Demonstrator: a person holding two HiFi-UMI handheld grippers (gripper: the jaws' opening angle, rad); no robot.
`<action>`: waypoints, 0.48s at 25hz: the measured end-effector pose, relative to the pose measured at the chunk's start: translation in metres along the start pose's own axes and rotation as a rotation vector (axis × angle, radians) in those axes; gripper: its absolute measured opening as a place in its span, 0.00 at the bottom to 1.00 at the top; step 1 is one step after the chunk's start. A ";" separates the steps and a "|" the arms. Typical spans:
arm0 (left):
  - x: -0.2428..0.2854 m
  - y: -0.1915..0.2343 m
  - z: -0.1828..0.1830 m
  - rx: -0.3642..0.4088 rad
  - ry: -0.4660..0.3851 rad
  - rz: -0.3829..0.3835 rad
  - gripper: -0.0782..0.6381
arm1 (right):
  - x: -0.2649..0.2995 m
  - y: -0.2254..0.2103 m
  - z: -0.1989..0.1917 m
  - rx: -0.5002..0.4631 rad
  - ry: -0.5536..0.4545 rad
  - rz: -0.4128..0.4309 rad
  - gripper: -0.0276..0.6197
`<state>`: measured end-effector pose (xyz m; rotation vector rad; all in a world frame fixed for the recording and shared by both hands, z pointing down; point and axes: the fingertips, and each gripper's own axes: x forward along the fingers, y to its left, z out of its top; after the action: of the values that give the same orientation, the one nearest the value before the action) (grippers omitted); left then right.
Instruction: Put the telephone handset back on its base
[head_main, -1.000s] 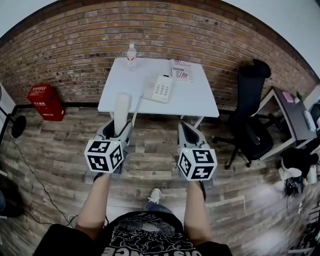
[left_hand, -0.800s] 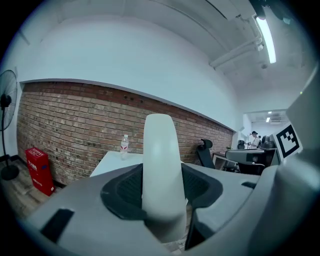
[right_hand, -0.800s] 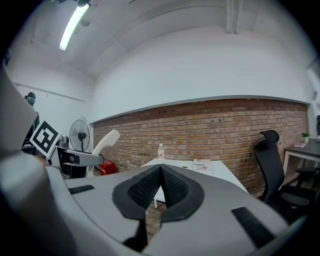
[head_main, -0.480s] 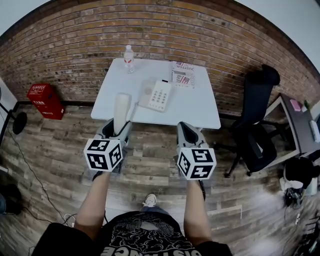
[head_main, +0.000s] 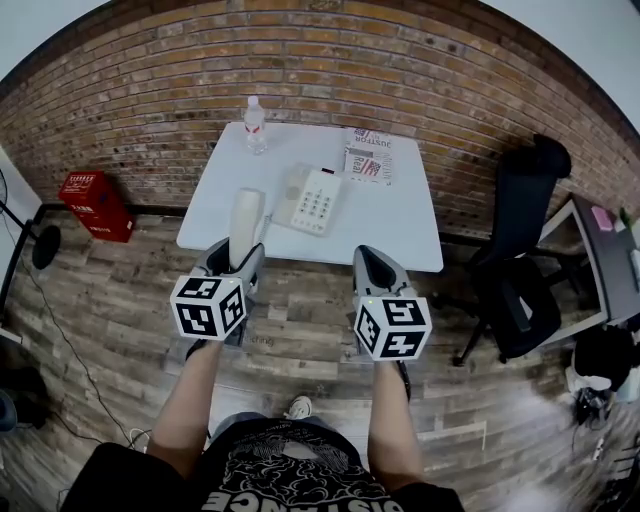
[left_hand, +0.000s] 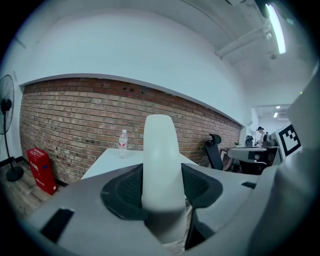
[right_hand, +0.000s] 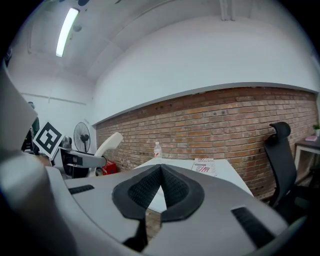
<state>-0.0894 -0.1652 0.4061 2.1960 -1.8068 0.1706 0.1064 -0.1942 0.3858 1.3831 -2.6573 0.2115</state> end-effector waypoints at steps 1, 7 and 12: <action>0.003 -0.001 0.000 0.001 0.003 0.000 0.41 | 0.002 -0.002 0.000 0.004 0.000 0.003 0.04; 0.022 -0.007 0.004 0.002 0.006 -0.007 0.41 | 0.012 -0.012 0.006 -0.008 -0.004 0.017 0.04; 0.039 -0.002 0.007 0.000 0.009 -0.015 0.41 | 0.028 -0.015 0.009 -0.017 -0.004 0.025 0.04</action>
<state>-0.0800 -0.2038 0.4101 2.2047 -1.7855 0.1769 0.1025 -0.2269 0.3831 1.3469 -2.6751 0.1884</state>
